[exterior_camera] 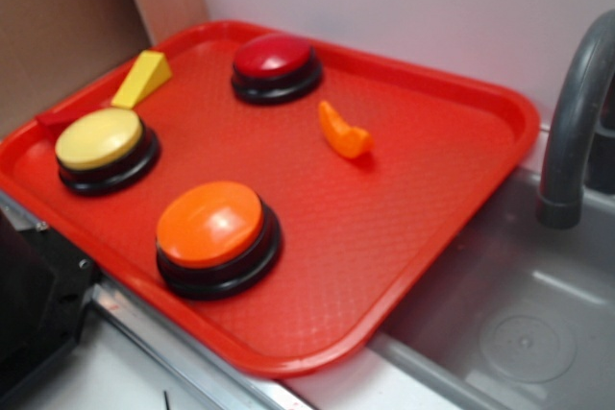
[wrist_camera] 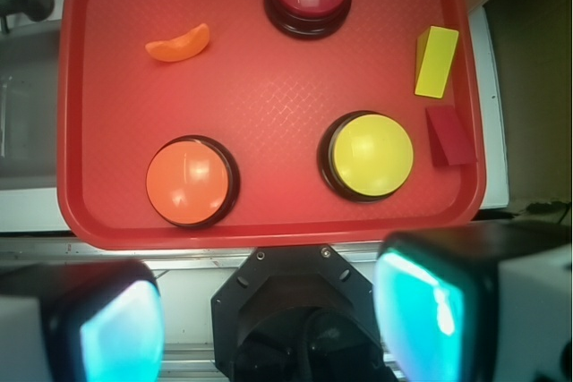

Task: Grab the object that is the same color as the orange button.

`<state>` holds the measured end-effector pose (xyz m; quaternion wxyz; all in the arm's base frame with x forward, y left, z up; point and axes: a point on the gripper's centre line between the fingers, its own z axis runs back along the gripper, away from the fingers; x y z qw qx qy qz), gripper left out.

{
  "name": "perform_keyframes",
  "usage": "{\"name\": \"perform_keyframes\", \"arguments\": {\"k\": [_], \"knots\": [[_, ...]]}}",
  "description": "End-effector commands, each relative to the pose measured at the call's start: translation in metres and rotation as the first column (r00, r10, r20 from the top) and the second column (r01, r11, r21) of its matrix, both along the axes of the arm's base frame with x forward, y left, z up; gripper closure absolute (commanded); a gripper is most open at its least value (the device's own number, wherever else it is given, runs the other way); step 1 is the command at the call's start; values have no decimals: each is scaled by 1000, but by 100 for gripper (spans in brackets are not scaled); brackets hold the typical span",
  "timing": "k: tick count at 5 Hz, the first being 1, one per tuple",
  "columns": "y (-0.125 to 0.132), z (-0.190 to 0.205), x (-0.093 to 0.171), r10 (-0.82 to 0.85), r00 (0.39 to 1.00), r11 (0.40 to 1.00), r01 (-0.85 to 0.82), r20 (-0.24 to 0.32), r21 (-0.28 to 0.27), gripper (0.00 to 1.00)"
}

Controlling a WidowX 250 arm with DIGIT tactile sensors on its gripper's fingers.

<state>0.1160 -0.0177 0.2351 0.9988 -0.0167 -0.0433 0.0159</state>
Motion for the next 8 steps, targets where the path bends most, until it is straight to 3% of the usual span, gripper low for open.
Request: {"name": "perform_keyframes", "arguments": {"k": [1, 2, 3, 4, 5, 8], "knots": [[0, 0, 0, 0, 1000, 1000, 0, 0, 0, 0], [-18, -15, 47, 124, 992, 992, -124, 40, 3, 0], [-28, -29, 76, 222, 973, 975, -220, 66, -45, 0], [-28, -59, 98, 431, 902, 900, -428, 15, -78, 0], [-14, -93, 121, 576, 817, 807, -567, 11, -167, 0], [-14, -93, 121, 576, 817, 807, -567, 11, -167, 0]]}}
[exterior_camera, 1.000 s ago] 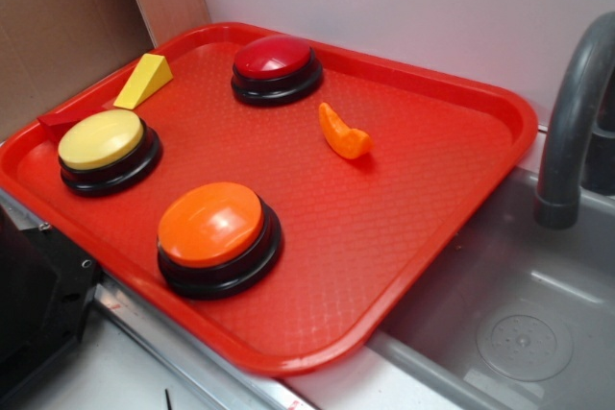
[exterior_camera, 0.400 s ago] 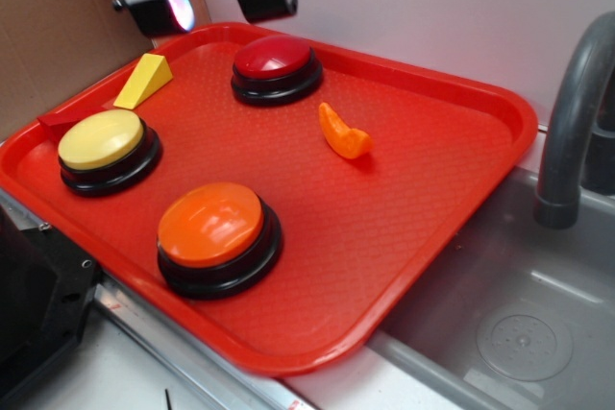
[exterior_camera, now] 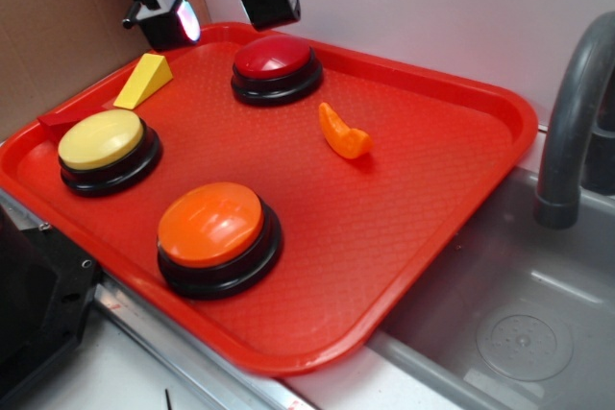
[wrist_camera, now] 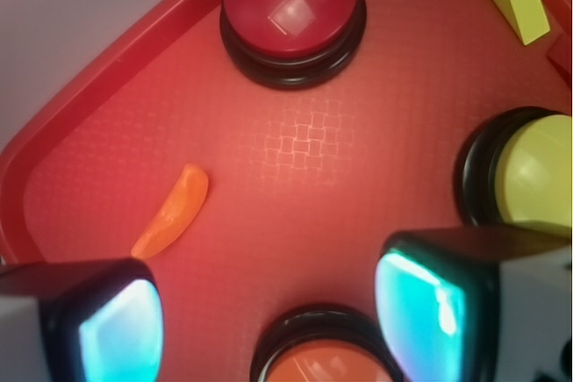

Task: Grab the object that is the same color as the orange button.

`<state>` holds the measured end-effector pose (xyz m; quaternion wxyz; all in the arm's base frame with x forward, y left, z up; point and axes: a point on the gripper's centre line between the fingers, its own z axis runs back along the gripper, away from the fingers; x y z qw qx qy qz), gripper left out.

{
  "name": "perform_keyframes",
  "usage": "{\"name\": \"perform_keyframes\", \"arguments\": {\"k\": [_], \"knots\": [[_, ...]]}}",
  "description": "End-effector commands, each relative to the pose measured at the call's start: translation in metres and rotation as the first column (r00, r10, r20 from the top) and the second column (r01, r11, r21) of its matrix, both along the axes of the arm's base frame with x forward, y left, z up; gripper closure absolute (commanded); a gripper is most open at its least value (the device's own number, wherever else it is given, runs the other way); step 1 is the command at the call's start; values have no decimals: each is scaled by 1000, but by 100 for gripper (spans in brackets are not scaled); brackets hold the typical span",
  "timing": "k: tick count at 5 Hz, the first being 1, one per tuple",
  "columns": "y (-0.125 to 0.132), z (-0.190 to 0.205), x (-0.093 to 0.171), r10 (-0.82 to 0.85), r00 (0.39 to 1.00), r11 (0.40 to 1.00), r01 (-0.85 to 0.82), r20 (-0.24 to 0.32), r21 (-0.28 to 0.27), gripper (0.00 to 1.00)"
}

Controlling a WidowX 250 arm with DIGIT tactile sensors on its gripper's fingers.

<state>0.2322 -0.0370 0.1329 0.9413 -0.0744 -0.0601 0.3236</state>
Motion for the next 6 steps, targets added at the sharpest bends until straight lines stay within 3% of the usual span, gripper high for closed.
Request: {"name": "perform_keyframes", "arguments": {"k": [1, 2, 3, 5, 6], "knots": [[5, 9, 5, -8, 999, 1000, 9, 34, -2, 0], [-10, -11, 7, -3, 998, 1000, 2, 65, 15, 0], [-31, -39, 16, -3, 1000, 999, 5, 25, -54, 0], [-35, -54, 33, 97, 993, 992, -91, 71, -85, 0], [-38, -68, 50, 131, 990, 989, -127, 51, -73, 0]]}}
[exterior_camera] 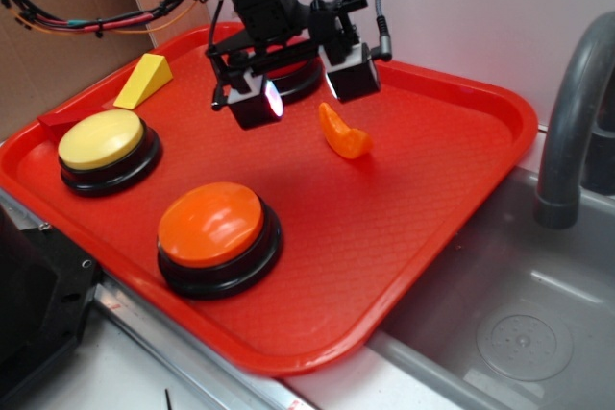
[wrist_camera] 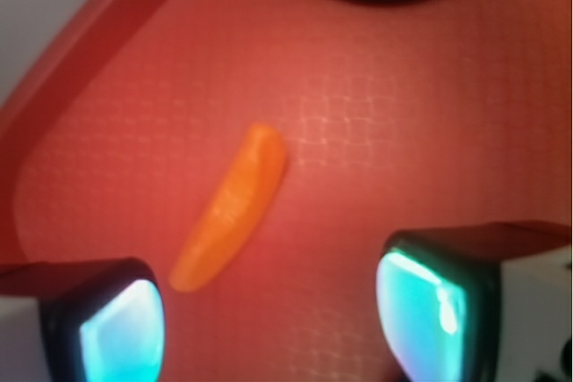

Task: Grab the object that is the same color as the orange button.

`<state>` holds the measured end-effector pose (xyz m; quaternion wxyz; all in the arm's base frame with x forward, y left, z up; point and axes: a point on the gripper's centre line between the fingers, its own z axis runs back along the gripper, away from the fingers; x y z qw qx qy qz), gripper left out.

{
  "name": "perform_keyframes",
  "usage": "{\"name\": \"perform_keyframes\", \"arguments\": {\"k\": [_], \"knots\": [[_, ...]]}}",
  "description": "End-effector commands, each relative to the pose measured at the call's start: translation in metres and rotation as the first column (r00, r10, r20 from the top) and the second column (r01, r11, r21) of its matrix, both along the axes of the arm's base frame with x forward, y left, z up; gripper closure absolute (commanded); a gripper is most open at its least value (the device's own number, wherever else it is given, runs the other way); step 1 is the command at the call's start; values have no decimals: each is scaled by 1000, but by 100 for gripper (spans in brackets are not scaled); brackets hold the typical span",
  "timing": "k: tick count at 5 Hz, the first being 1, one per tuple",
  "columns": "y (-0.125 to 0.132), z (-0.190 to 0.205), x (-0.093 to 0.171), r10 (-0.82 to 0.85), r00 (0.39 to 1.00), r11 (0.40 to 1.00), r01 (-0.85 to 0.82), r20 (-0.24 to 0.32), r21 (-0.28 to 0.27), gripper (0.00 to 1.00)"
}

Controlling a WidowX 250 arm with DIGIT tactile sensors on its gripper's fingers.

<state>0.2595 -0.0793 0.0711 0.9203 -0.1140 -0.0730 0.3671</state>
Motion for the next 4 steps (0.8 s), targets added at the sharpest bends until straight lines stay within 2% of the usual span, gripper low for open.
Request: {"name": "perform_keyframes", "arguments": {"k": [1, 2, 3, 4], "knots": [[-5, -25, 34, 25, 999, 999, -24, -37, 29, 0], [-12, -42, 35, 17, 997, 999, -13, -78, 51, 0], [-15, -49, 31, 5, 994, 999, 0, -111, 46, 0], [-18, -44, 27, -23, 992, 999, 27, -121, 33, 90]]}}
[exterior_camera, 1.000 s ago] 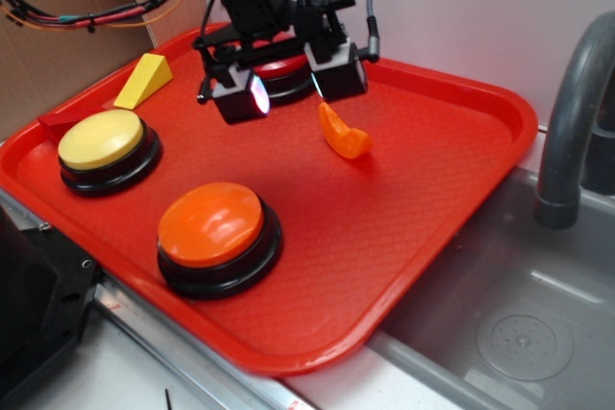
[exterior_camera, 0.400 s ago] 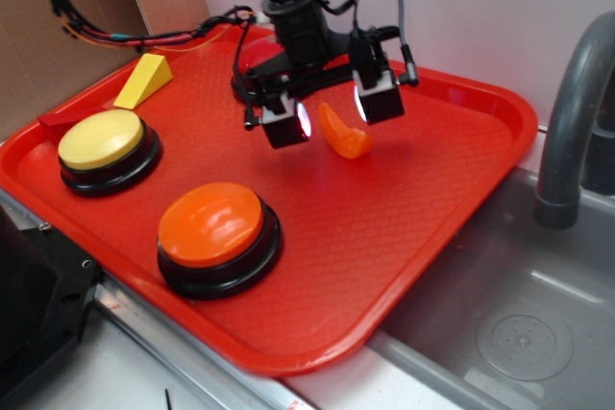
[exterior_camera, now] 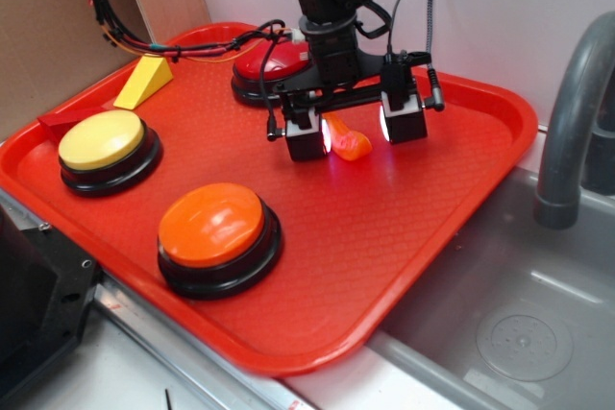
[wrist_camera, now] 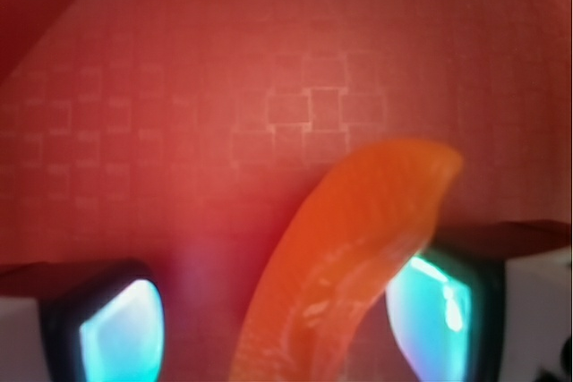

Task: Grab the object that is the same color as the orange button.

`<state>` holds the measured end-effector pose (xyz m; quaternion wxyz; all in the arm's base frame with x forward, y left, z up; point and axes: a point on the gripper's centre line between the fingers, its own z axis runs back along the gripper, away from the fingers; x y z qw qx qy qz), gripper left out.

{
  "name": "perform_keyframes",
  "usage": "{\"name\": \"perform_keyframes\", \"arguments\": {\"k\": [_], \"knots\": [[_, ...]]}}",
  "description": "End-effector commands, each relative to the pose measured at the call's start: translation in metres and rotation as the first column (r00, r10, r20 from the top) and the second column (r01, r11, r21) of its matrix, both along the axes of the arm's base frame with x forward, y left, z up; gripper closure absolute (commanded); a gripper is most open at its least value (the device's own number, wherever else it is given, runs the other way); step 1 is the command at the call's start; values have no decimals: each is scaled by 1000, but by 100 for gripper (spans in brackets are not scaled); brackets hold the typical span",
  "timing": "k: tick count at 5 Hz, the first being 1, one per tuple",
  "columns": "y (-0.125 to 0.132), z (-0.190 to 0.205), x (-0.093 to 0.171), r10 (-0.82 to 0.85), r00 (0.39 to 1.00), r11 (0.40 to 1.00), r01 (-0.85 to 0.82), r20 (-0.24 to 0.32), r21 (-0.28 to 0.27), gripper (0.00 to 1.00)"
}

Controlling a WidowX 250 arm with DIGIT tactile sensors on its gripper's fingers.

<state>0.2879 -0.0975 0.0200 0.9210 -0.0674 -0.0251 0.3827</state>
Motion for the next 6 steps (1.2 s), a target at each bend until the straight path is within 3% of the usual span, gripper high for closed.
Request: {"name": "perform_keyframes", "arguments": {"k": [1, 2, 3, 4, 5, 6], "knots": [[-1, 16, -7, -66, 998, 997, 66, 2, -49, 100], [-3, 32, -16, -99, 995, 991, 99, 7, -88, 100], [-4, 55, -26, -178, 984, 980, 175, -21, -91, 100], [-3, 82, -34, -220, 975, 974, 221, 28, -48, 100], [-4, 101, -38, -360, 933, 932, 359, 10, 46, 100], [12, 118, -49, -439, 897, 890, 426, 49, 163, 100]]}}
